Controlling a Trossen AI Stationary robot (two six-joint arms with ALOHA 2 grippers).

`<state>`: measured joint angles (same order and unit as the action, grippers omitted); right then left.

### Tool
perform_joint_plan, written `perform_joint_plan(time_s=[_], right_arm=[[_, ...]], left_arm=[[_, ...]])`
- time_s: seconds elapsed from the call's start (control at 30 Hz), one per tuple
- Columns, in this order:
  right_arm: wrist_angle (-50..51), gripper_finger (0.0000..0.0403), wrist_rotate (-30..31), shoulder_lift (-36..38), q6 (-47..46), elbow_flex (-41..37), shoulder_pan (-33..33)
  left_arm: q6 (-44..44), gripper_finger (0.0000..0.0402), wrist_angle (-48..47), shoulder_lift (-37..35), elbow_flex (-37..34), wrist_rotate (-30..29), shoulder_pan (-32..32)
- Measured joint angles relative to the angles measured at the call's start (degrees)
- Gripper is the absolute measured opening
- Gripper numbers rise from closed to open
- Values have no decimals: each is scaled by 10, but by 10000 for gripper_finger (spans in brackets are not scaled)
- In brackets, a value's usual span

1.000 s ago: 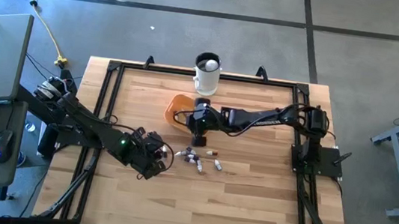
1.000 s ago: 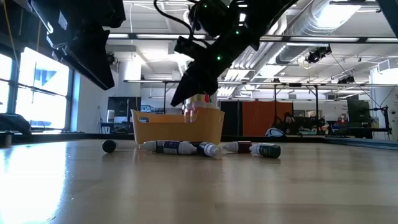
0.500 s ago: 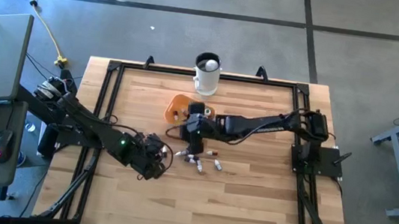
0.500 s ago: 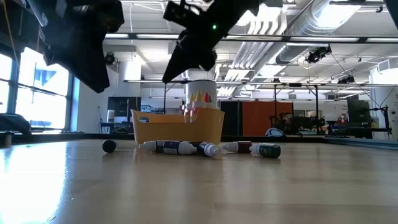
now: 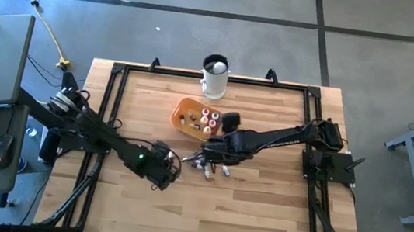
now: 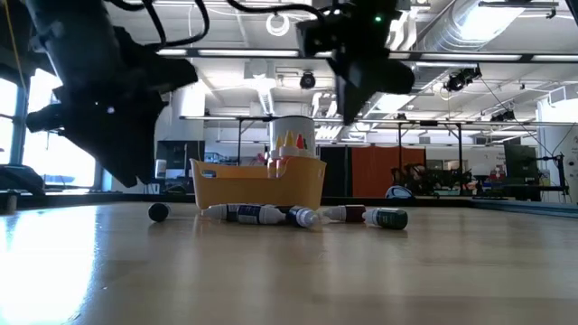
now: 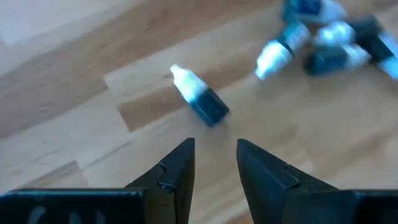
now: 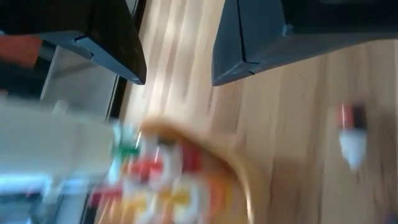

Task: Pick & Place food coloring
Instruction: Put the small black food coloring bottle into the yellow bin

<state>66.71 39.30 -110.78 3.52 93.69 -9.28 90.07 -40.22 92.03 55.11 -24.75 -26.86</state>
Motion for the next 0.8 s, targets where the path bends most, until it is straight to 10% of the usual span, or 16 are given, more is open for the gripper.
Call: perform_joint_plan(time_s=[0.37,0.8], right_arm=[[80,177,107,55,-214,-124,-16],[-420,177,70,269,-244,-481,15]], left_arm=[[15,117,4,9,0,20,60],[34,117,21,23,0,37,60]])
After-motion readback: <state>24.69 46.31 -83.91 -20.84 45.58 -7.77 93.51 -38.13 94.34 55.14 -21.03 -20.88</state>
